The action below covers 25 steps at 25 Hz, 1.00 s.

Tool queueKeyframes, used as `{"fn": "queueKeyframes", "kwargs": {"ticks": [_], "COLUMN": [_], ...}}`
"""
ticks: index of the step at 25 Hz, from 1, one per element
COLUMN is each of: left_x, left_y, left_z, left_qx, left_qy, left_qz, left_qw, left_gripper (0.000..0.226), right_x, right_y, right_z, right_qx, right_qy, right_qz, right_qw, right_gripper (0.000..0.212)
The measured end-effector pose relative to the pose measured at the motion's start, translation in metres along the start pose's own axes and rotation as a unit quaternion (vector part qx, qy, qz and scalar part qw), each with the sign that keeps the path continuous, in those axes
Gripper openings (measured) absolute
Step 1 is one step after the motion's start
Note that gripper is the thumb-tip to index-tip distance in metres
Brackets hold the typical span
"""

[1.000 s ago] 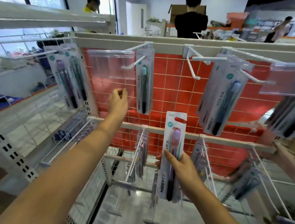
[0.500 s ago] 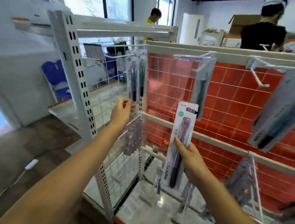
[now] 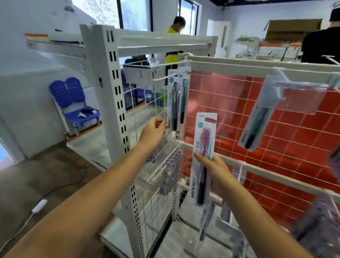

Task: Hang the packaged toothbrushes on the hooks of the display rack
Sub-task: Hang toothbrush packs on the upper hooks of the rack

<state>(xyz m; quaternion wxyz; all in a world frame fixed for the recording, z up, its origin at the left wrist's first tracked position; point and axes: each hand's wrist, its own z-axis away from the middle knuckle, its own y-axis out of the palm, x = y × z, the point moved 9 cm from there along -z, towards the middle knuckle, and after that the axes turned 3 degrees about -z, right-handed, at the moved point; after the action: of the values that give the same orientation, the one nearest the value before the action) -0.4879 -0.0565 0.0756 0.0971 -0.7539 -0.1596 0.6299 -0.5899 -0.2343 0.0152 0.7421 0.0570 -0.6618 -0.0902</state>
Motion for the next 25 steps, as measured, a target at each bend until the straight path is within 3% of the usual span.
{"fn": "queueKeyframes", "kwargs": {"ticks": [9,16,21,25], "left_x": [0.007,0.03,0.009,-0.01], "left_y": [0.028,0.047,0.035,0.042], "left_z": [-0.046,-0.058,-0.067,-0.09], "left_qx": [0.016,0.0,-0.077,-0.042], "left_qy": [-0.008,-0.051,-0.033,-0.036], "left_qz": [-0.003,0.025,0.004,0.026], "left_qw": [1.0,0.998,0.996,0.998], "left_gripper": [0.027,0.032,0.054,0.068], "right_x": [-0.018,0.01,0.025,0.032], "right_y": [0.014,0.012,0.0,-0.01], "right_z": [-0.036,-0.055,-0.065,-0.071], "right_qx": [-0.038,0.013,0.014,0.013], "right_qy": [0.011,-0.023,-0.055,-0.065], "right_qz": [0.018,0.067,0.091,0.112], "right_qw": [0.999,0.997,0.994,0.991], "right_gripper": [0.024,0.015,0.015,0.016]}}
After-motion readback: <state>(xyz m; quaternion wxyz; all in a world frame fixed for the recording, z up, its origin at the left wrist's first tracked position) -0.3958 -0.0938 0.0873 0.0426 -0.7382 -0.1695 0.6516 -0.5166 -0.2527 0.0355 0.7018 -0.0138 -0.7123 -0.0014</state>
